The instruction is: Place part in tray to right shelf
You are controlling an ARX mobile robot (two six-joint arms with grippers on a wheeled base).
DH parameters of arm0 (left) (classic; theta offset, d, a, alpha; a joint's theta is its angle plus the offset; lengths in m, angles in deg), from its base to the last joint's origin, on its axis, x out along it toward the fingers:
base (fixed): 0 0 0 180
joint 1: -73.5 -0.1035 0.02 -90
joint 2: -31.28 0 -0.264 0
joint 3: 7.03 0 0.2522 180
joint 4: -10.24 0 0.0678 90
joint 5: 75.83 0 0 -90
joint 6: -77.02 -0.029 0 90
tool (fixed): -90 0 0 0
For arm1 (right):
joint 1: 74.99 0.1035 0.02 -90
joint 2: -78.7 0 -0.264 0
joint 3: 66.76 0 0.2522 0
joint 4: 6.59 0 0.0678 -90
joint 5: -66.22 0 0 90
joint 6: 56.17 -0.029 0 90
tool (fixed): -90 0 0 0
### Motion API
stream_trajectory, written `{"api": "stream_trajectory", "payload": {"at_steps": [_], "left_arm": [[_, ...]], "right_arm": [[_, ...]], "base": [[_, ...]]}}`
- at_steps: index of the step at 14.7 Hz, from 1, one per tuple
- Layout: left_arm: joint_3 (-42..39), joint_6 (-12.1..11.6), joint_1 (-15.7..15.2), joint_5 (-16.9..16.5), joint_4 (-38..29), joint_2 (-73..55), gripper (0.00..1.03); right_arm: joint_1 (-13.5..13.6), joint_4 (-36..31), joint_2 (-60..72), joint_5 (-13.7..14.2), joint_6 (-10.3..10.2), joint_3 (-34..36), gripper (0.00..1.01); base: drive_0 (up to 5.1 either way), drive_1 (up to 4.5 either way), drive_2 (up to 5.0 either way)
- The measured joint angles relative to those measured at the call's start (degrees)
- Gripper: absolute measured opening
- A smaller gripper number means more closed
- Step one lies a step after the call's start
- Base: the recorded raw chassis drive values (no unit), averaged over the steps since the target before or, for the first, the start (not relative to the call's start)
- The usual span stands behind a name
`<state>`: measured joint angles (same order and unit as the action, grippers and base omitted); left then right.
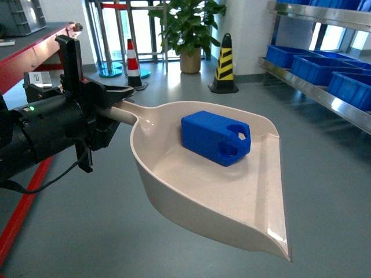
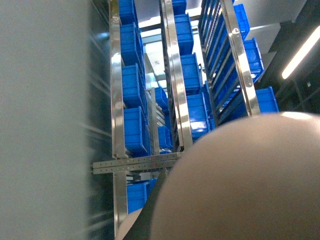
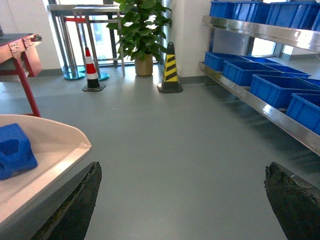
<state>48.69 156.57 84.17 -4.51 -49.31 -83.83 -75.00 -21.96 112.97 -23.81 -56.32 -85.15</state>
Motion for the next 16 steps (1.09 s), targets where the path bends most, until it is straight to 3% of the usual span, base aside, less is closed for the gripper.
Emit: {"api": "stream_trajectory", "payload": {"at_steps": [16], "left_arm": [[0.0,0.0,0.0,0.13,-0.02,0.0,0.13]], "right_arm": [[0.0,-0.02,0.0,0.02,0.0,-0.02,0.98]], "base": [[-1.6,-1.6,-1.6]]}}
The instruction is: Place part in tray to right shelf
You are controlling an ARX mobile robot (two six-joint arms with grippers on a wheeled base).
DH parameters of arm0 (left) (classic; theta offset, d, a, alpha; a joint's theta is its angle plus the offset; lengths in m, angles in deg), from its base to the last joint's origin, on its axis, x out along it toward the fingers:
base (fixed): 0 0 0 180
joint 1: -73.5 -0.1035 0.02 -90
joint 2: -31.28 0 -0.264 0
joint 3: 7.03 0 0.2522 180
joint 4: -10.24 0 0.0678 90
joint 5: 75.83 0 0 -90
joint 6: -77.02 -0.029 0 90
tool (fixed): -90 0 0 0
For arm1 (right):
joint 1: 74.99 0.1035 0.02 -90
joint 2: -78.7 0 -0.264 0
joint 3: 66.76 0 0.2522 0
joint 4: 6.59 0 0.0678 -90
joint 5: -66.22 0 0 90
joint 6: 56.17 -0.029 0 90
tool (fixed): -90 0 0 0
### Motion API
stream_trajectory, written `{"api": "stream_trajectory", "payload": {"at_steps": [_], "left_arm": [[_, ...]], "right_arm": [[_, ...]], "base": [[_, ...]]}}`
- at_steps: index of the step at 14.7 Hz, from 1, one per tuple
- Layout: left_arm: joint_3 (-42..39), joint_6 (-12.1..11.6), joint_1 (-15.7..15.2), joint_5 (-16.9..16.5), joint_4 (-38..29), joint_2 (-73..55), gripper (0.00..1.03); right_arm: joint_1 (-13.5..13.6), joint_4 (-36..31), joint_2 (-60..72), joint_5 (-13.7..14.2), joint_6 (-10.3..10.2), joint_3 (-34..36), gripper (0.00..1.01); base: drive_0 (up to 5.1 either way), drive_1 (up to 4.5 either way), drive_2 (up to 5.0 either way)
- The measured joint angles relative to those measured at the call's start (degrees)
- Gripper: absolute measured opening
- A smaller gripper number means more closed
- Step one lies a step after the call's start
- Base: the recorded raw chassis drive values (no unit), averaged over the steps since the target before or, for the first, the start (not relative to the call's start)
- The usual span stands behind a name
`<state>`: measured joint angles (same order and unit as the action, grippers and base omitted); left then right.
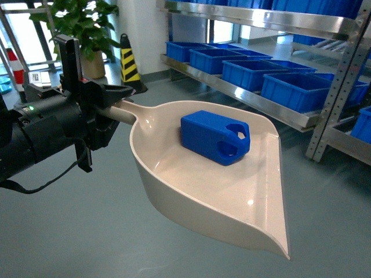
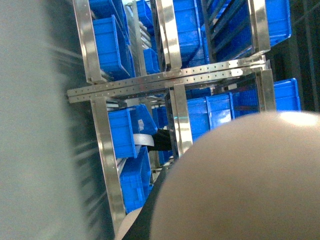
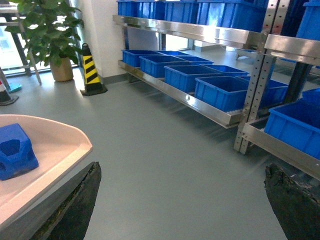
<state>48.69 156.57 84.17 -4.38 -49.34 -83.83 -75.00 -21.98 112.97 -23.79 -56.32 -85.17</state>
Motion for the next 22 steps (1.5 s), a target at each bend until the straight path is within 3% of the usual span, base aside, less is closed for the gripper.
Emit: {"api": "stream_trajectory", "payload": {"at_steps": [22], "left_arm": [[0.0,0.0,0.0,-0.11,0.02,0.0,0.13]], "right_arm": [[0.0,0.04,0.0,-0.02,0.0,0.0,0.98]], "base": [[-1.6,-1.62,-1.6]]}}
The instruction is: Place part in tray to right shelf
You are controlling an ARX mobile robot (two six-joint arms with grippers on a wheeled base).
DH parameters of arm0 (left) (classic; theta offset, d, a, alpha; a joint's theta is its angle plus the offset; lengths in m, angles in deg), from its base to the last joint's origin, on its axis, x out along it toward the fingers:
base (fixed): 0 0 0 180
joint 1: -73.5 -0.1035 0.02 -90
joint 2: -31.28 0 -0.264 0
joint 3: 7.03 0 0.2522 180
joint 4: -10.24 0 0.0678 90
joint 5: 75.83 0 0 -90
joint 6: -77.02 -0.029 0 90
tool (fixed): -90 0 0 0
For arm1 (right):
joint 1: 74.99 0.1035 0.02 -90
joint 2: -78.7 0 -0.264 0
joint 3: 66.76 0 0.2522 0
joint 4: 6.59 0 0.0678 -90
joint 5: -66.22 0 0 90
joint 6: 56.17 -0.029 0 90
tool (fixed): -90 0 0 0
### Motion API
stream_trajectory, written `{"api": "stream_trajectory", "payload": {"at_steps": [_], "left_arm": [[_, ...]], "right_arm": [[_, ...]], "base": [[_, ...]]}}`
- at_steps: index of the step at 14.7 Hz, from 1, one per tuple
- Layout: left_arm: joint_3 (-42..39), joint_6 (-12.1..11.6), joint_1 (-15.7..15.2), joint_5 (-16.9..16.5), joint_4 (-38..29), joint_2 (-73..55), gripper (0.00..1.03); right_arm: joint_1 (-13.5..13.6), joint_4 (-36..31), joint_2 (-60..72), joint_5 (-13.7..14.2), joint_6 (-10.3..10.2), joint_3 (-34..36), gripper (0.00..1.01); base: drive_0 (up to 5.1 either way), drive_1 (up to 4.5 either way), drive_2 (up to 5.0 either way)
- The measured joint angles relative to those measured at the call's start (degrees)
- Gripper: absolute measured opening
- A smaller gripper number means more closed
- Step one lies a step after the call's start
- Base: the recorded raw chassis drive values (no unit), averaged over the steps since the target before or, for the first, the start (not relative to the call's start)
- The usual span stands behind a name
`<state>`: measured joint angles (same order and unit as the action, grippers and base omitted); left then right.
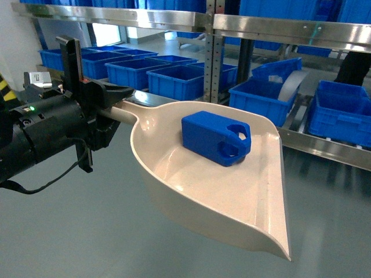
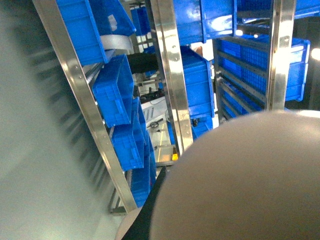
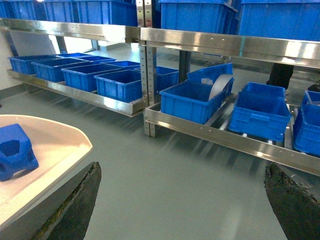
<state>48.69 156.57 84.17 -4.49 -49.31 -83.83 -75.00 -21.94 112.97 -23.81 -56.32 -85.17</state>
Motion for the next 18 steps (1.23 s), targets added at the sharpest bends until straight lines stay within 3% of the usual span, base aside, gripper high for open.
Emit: {"api": "stream_trajectory", "payload": {"at_steps": [18], "left_arm": [[0.0,0.0,0.11,-0.04,0.0,0.0,0.13]], "right_arm": [[0.0,-0.02,0.0,0.0,0.0,0.02,0.98]], "base": [[-1.6,-1.63,-1.6]]}}
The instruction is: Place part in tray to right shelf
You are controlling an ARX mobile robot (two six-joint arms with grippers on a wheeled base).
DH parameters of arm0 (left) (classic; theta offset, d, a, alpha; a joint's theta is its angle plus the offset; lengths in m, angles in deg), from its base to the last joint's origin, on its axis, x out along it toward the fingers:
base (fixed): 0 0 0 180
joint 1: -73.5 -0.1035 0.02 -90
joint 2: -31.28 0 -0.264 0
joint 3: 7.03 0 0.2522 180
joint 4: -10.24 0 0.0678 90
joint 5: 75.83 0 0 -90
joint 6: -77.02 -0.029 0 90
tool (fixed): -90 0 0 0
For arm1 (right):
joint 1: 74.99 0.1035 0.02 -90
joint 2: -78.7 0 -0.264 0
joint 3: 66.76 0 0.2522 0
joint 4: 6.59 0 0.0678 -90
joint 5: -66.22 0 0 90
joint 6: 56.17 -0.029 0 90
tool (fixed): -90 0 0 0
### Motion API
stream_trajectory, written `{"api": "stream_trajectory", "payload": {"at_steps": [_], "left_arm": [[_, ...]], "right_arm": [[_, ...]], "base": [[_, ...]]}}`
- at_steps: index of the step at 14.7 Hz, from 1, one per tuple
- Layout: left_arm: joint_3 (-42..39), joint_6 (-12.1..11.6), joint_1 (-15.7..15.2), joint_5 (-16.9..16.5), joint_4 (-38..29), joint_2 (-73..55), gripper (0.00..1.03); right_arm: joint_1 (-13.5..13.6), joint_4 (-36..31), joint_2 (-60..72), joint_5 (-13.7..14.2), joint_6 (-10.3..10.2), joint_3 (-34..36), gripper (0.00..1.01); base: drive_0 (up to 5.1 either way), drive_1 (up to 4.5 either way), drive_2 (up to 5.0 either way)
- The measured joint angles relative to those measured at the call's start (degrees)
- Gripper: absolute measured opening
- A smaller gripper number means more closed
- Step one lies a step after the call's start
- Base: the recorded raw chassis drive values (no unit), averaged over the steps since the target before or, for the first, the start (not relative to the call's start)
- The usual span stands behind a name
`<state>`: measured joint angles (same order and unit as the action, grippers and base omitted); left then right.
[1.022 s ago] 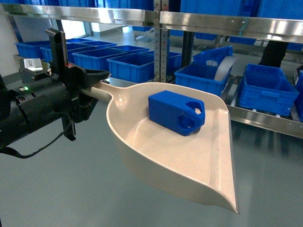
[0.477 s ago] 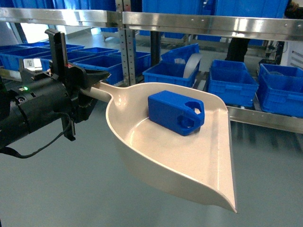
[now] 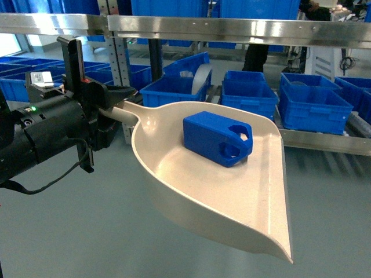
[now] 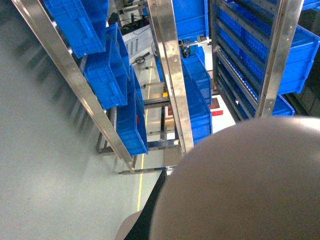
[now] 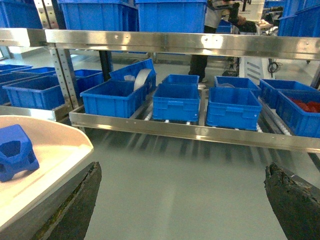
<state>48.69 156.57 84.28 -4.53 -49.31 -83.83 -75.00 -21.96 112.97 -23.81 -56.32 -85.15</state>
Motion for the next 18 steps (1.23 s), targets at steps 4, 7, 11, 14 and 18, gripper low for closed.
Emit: {"api": "stream_trajectory", "payload": {"at_steps": [4,7,11,14,18], "left_arm": [[0.0,0.0,-0.11,0.11,0.0,0.0,0.13],[0.0,-0.02,-0.33,0.24,0.0,0.0,0.13],[0.0,0.02,0.61,-0.57,-0.04,0.0,0.13],[0.0,0.0,-0.46,0.28,-0.02,0.0,0.13],[0.0,0.0,-0.11,0.13,0.0,0.0,0.13]], "right_arm": [[0.0,0.02,0.0,0.02,0.0,-0.02,0.98],[0.0,0.0,0.0,0.0,0.0,-0.02,0.98],[0.0,0.02,0.02,0.04,0.0,0.0,0.98],[0.0,0.02,0.0,0.04,0.0,0.0,0.98],[0.0,0.02,0.0,0.04,0.0,0.0,0.98]], "base": [[-1.7,-1.67,-1.7],[-1.7,-1.75,-1.7],[-0.1,-0.08,-0.1],[0.0,0.0,0.0],[0.0,0.0,0.0]]}}
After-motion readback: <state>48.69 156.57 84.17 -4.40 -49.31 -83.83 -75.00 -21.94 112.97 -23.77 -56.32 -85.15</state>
